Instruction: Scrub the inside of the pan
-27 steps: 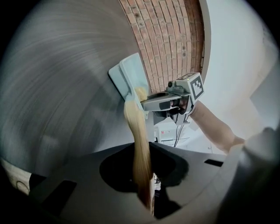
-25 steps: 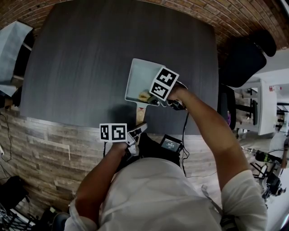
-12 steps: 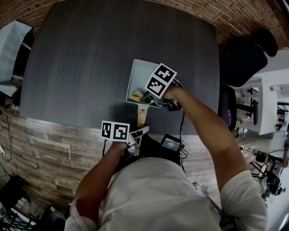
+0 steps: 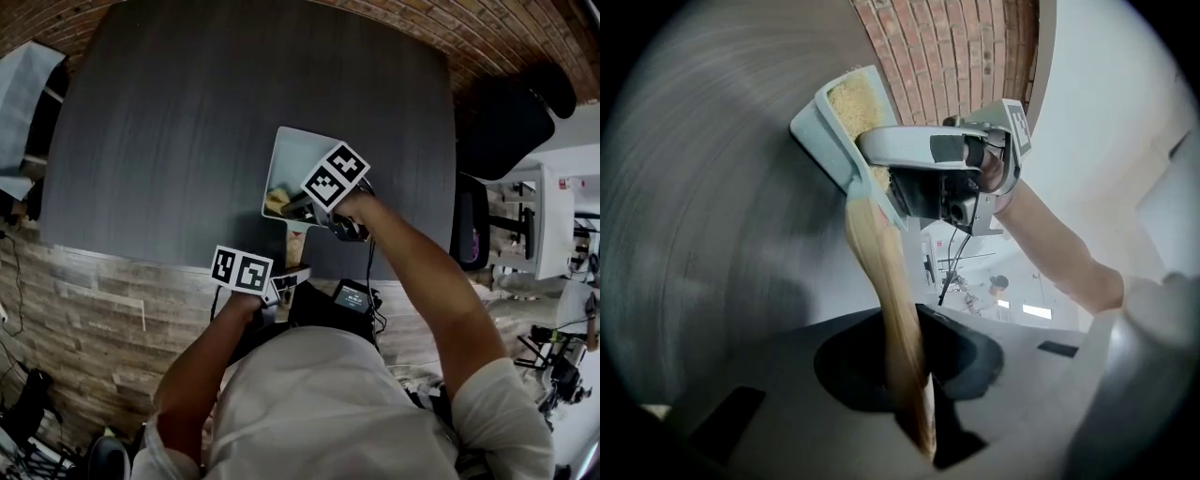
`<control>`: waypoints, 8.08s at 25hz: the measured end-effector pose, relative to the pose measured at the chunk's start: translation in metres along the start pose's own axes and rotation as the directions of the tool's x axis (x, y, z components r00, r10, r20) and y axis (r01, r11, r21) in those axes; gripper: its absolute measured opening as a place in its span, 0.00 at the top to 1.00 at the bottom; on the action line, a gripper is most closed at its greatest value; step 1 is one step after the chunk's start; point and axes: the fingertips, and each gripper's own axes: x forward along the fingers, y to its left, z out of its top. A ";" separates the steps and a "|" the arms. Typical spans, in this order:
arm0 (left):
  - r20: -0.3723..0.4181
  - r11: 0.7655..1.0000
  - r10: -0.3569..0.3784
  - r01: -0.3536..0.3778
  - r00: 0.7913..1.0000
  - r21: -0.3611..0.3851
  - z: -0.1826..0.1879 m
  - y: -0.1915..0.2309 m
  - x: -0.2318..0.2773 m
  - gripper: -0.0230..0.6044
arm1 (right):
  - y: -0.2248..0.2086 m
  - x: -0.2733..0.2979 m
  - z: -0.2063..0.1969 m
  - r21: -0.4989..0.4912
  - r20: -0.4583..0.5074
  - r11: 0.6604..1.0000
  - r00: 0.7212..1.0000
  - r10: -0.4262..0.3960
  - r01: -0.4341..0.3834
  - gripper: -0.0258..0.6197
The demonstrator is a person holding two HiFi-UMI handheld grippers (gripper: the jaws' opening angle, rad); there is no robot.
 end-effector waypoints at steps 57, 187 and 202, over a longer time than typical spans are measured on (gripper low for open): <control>-0.079 0.999 0.039 -0.038 0.996 0.026 -0.009 0.002 0.005 0.85 | -0.147 -0.132 -0.016 0.327 0.191 0.844 0.845 -0.499 0.425 0.87; -0.408 0.992 0.037 0.016 0.912 0.126 -0.057 0.007 -0.030 0.86 | -0.131 -0.145 -0.022 0.176 0.228 0.945 0.923 -0.311 0.275 0.87; -0.543 0.982 0.085 0.020 0.835 0.185 -0.073 0.011 -0.041 0.86 | -0.111 -0.117 -0.003 0.098 0.176 0.979 0.966 -0.192 0.177 0.87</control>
